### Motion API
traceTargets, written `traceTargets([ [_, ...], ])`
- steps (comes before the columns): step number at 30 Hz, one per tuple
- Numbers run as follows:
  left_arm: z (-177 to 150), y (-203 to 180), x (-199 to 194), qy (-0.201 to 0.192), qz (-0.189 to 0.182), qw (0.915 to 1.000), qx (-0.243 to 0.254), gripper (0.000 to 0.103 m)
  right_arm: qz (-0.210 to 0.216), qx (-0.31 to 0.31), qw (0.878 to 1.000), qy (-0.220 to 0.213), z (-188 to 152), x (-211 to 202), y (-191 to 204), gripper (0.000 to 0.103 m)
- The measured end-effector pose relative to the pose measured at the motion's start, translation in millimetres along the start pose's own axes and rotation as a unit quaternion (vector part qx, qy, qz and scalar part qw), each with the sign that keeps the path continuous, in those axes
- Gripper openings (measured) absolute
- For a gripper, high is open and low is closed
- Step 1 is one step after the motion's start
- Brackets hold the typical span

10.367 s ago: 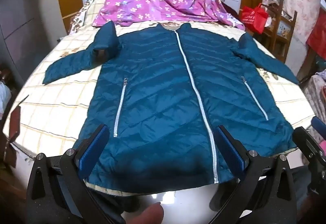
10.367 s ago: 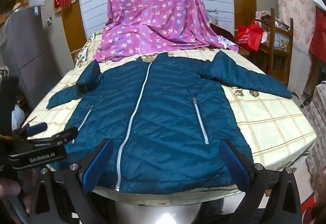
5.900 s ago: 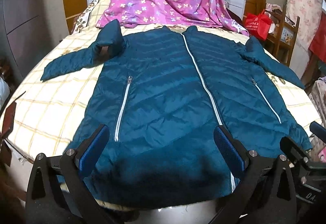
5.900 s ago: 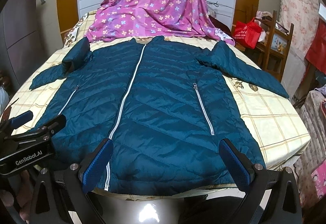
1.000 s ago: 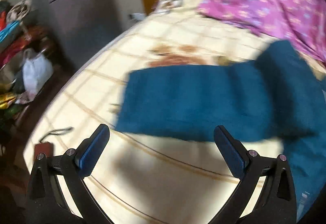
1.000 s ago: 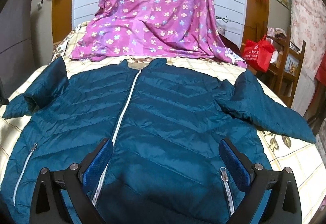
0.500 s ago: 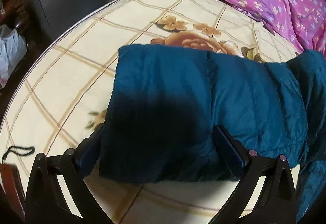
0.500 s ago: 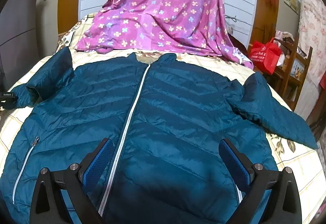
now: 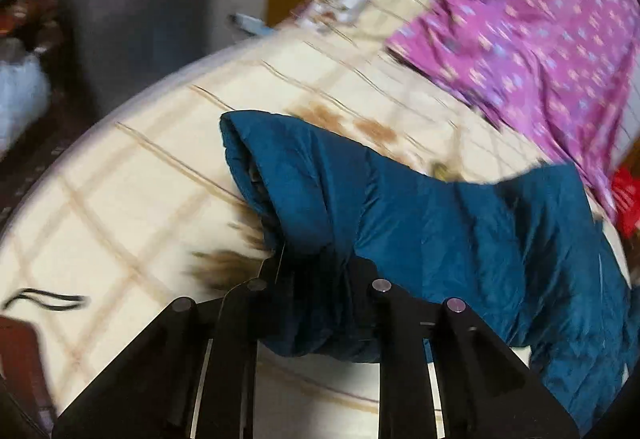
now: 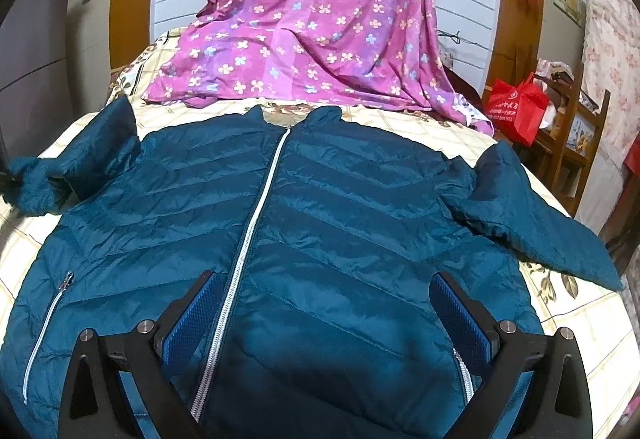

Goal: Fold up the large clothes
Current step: 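Grasp the sleeve nearest the left tool and lift it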

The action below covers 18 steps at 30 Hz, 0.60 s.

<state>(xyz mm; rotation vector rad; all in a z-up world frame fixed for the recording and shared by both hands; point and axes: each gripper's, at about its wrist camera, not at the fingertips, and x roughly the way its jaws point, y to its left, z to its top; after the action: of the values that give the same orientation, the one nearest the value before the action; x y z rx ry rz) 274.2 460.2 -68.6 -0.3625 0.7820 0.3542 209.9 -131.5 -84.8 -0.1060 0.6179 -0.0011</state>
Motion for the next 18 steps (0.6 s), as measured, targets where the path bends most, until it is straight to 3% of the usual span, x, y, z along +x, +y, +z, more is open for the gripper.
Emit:
traceTargets([
  [4, 17, 33, -29, -0.012, 0.094, 0.9945, -0.044, 0.017, -0.003, 0.01, 1.0, 0.003, -1, -1, -10, 0.103],
  [9, 29, 39, -60, -0.028, 0.121, 0.9901, -0.067, 0.017, -0.006, 0.02, 1.0, 0.007, -3, -3, -23, 0.103],
  [10, 29, 33, -64, -0.029, 0.114, 0.9907, -0.068, 0.016, -0.008, 0.021, 1.0, 0.007, -3, -3, -25, 0.103],
  [12, 30, 13, -72, -0.03, 0.057, 0.9954, -0.071, 0.016, -0.007, 0.02, 1.0, 0.012, -5, -3, -28, 0.103],
  [15, 28, -43, -88, -0.044, -0.023, 0.9985, -0.022, 0.016, -0.016, 0.016, 0.999, 0.029, -10, 0, -32, 0.103],
  [18, 22, -119, -109, -0.059, -0.112, 0.9912, 0.039, 0.016, -0.029, 0.017, 0.998, 0.056, -15, 6, -36, 0.103],
])
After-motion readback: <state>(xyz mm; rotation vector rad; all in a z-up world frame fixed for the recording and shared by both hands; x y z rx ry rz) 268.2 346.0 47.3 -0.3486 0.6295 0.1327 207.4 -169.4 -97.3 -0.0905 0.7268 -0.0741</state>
